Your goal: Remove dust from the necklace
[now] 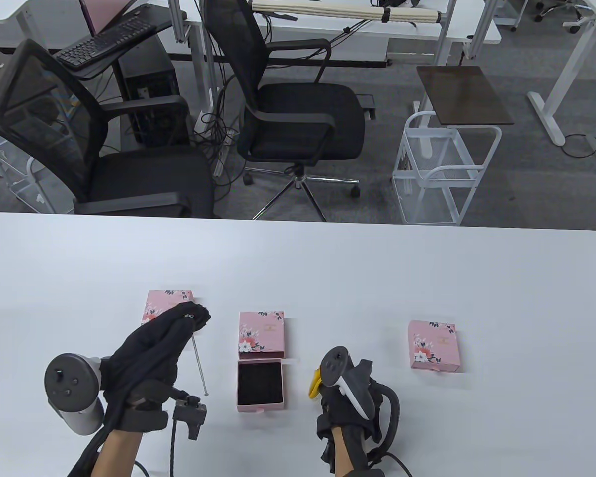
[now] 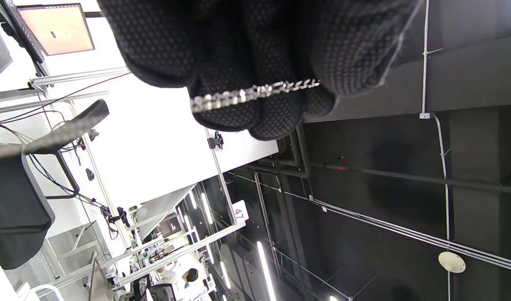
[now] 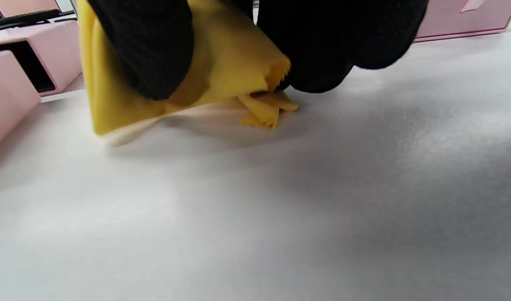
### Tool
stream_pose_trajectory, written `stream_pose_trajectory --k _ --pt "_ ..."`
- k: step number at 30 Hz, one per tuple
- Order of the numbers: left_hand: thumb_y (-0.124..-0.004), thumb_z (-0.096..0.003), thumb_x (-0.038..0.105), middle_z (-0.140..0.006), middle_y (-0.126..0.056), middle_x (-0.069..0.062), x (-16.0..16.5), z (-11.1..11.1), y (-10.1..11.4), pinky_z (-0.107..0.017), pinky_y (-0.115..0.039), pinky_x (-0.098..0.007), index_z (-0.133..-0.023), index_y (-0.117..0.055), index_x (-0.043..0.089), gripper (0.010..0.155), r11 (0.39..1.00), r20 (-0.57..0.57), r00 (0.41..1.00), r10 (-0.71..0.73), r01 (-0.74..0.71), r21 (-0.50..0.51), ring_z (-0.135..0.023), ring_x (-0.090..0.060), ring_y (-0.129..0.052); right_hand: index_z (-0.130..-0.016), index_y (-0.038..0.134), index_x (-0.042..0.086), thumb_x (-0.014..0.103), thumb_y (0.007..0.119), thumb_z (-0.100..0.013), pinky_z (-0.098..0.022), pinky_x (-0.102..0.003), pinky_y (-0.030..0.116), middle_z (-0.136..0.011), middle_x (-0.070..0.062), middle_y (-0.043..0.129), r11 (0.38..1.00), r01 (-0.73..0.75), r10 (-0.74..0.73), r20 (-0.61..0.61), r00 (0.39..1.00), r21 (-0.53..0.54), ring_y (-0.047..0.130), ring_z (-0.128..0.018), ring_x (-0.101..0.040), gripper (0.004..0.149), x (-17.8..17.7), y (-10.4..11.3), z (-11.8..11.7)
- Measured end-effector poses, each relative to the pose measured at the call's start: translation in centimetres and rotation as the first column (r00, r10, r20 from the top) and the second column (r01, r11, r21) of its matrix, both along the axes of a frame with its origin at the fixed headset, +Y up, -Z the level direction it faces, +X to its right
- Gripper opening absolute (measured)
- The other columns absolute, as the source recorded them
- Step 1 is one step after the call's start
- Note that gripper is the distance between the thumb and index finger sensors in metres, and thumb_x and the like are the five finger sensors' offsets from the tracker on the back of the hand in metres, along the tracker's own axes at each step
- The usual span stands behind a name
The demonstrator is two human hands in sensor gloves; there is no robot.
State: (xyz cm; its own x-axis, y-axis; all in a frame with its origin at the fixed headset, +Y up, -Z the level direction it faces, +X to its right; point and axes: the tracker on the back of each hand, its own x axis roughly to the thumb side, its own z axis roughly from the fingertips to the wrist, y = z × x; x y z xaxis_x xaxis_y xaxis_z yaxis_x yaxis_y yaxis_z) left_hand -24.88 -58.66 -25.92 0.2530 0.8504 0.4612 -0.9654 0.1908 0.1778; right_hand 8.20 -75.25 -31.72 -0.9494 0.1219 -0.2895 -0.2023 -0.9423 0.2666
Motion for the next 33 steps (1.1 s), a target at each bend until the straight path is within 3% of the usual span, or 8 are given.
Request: stream_pose_trajectory --k 7,11,13,16,19,22,28,33 --pt "-0.085 -0.0543 0.046 -0.082 -0.105 0.002 0.5 -0.1 -0.2 -0.054 -0.085 -0.044 -0.087 -0.093 0.030 0.038 1.000 0.007 1.000 -0.019 0.019 -0.005 -0.074 -0.018 -0.100 -0.116 0.046 -0.001 0.032 0.087 -0.060 -0.066 -0.064 0.058 -0.111 -0.039 0.049 0.998 0.054 -0.054 -0.004 0.999 -0.014 0.060 -0.089 -0.060 0.076 0.0 1.3 0.4" --pt "-0.085 -0.0544 0.046 -0.082 -0.105 0.002 0.8 -0.4 -0.5 -0.055 -0.084 -0.044 -0.088 -0.092 0.030 0.038 0.999 0.018 0.999 -0.036 0.036 -0.019 -0.074 -0.019 -0.100 -0.115 0.046 -0.003 0.027 0.090 -0.059 -0.065 -0.064 0.058 -0.112 -0.040 0.045 0.991 0.068 -0.060 -0.072 0.996 0.116 0.058 -0.089 -0.061 0.077 -0.8 4.5 1.4" --pt "-0.085 -0.0543 0.047 -0.083 -0.104 0.002 1.0 -0.7 -0.8 -0.055 -0.084 -0.044 -0.087 -0.093 0.030 0.038 0.998 0.020 0.999 -0.049 0.049 -0.038 -0.075 -0.019 -0.099 -0.115 0.048 -0.002 0.028 0.089 -0.059 -0.065 -0.063 0.060 -0.111 -0.039 0.048 0.957 0.190 -0.153 -0.175 0.973 0.217 0.060 -0.089 -0.060 0.076 -1.9 6.3 2.0" --pt "-0.085 -0.0543 0.047 -0.084 -0.104 0.002 1.3 -1.0 -1.3 -0.056 -0.083 -0.045 -0.087 -0.093 0.030 0.038 0.996 0.031 0.998 -0.057 0.058 -0.061 -0.076 -0.020 -0.098 -0.113 0.054 0.001 0.032 0.086 -0.060 -0.064 -0.061 0.063 -0.108 -0.035 0.058 0.815 0.505 -0.381 -0.393 0.837 0.285 0.067 -0.086 -0.057 0.069 -4.1 9.0 3.1" --pt "-0.085 -0.0544 0.046 -0.085 -0.103 0.001 1.5 -1.1 -1.4 -0.057 -0.083 -0.045 -0.087 -0.093 0.031 0.037 0.996 0.040 0.997 -0.067 0.069 -0.063 -0.077 -0.020 -0.098 -0.112 0.058 0.003 0.036 0.083 -0.062 -0.064 -0.060 0.064 -0.107 -0.033 0.062 0.701 0.688 -0.506 -0.546 0.667 0.190 0.070 -0.085 -0.055 0.065 -6.4 11.3 3.4" --pt "-0.085 -0.0543 0.046 -0.085 -0.103 0.001 1.6 -1.1 -1.4 -0.057 -0.082 -0.046 -0.087 -0.092 0.031 0.037 0.996 0.045 0.997 -0.064 0.066 -0.060 -0.078 -0.020 -0.097 -0.114 0.054 0.005 0.039 0.082 -0.062 -0.066 -0.062 0.061 -0.111 -0.033 0.056 0.716 0.696 -0.512 -0.630 0.583 0.062 0.065 -0.089 -0.057 0.068 -8.9 12.9 3.0" --pt "-0.085 -0.0543 0.047 -0.086 -0.102 0.001 1.2 -0.8 -1.0 -0.058 -0.082 -0.046 -0.088 -0.092 0.031 0.037 0.997 0.034 0.998 -0.054 0.055 -0.044 -0.079 -0.021 -0.097 -0.100 0.074 0.016 0.032 0.077 -0.065 -0.064 -0.060 0.064 -0.108 -0.028 0.066 0.717 0.673 -0.426 -0.651 0.629 0.181 0.071 -0.087 -0.054 0.039 -11.4 12.0 2.3" --pt "-0.085 -0.0544 0.046 -0.085 -0.103 0.001 0.0 -0.7 -0.8 -0.057 -0.083 -0.046 -0.087 -0.093 0.031 0.037 0.999 -0.007 0.999 -0.033 0.033 -0.032 -0.078 -0.020 -0.097 -0.098 0.076 0.014 0.031 0.075 -0.066 -0.064 -0.060 0.065 -0.103 -0.026 0.073 0.742 0.649 -0.432 -0.620 0.655 0.169 0.075 -0.084 -0.053 0.036 -9.2 11.8 1.3"
